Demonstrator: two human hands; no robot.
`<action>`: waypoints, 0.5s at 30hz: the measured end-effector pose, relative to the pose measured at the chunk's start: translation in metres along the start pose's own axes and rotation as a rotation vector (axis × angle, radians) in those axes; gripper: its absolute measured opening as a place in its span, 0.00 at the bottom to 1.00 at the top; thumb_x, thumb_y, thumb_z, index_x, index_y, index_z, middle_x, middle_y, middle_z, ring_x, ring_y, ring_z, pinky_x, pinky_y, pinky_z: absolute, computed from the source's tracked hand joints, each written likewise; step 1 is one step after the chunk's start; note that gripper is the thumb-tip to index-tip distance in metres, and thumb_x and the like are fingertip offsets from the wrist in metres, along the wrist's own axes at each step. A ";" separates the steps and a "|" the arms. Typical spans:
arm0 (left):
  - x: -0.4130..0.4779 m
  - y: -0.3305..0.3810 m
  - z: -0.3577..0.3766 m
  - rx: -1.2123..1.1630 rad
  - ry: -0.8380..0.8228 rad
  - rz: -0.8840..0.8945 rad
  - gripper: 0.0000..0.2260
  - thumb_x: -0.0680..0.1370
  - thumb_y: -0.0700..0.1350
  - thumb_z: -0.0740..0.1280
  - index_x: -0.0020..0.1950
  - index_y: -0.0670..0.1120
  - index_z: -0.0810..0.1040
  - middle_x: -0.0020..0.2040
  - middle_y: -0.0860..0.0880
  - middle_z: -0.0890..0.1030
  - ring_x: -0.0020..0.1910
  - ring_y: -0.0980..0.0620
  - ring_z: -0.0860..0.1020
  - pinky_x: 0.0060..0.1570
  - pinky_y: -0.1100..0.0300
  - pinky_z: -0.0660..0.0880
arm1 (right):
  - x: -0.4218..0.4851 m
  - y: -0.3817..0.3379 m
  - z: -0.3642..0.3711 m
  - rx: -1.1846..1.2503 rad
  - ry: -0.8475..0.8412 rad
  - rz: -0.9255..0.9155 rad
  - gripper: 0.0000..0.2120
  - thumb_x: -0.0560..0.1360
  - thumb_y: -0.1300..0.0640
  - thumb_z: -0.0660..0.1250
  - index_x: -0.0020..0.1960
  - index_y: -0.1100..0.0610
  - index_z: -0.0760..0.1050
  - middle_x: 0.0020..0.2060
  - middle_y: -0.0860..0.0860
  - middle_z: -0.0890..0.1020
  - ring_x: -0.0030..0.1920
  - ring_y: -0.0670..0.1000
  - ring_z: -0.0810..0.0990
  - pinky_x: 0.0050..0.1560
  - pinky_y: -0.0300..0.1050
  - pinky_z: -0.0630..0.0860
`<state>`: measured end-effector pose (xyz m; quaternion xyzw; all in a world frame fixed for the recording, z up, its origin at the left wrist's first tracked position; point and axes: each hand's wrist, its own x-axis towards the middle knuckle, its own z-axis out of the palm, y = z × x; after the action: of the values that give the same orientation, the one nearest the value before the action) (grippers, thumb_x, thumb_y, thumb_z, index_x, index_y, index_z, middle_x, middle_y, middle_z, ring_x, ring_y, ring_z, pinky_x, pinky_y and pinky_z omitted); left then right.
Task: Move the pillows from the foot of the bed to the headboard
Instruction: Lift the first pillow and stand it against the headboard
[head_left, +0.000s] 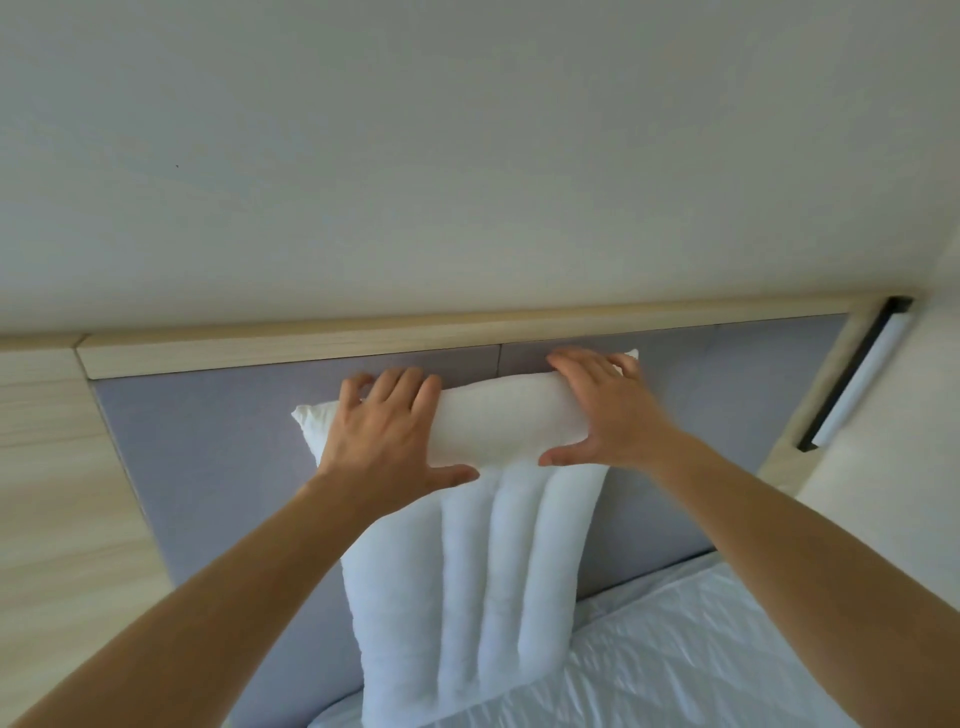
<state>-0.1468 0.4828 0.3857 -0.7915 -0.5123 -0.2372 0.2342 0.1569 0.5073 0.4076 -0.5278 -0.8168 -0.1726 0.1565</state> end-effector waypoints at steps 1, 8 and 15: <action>-0.003 0.002 -0.005 0.004 0.008 0.004 0.45 0.64 0.79 0.62 0.67 0.47 0.71 0.66 0.48 0.75 0.68 0.45 0.71 0.68 0.43 0.60 | -0.007 -0.003 -0.006 -0.006 -0.013 0.010 0.60 0.59 0.19 0.65 0.80 0.54 0.57 0.78 0.48 0.65 0.78 0.47 0.59 0.77 0.52 0.50; -0.031 0.026 -0.063 0.007 -0.010 -0.012 0.48 0.67 0.79 0.61 0.76 0.48 0.64 0.80 0.44 0.62 0.80 0.45 0.58 0.72 0.41 0.57 | -0.070 -0.027 -0.060 -0.045 -0.022 0.074 0.59 0.63 0.19 0.63 0.82 0.54 0.54 0.81 0.49 0.60 0.79 0.49 0.58 0.76 0.52 0.50; -0.092 0.085 -0.126 -0.097 -0.063 0.024 0.48 0.70 0.80 0.51 0.83 0.54 0.50 0.84 0.47 0.48 0.82 0.47 0.45 0.77 0.40 0.49 | -0.173 -0.065 -0.127 -0.065 -0.010 0.208 0.58 0.64 0.15 0.54 0.83 0.49 0.49 0.82 0.48 0.55 0.80 0.50 0.56 0.76 0.58 0.55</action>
<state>-0.1188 0.3100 0.4166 -0.8150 -0.4978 -0.2342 0.1822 0.1747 0.2858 0.4371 -0.6153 -0.7524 -0.1792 0.1523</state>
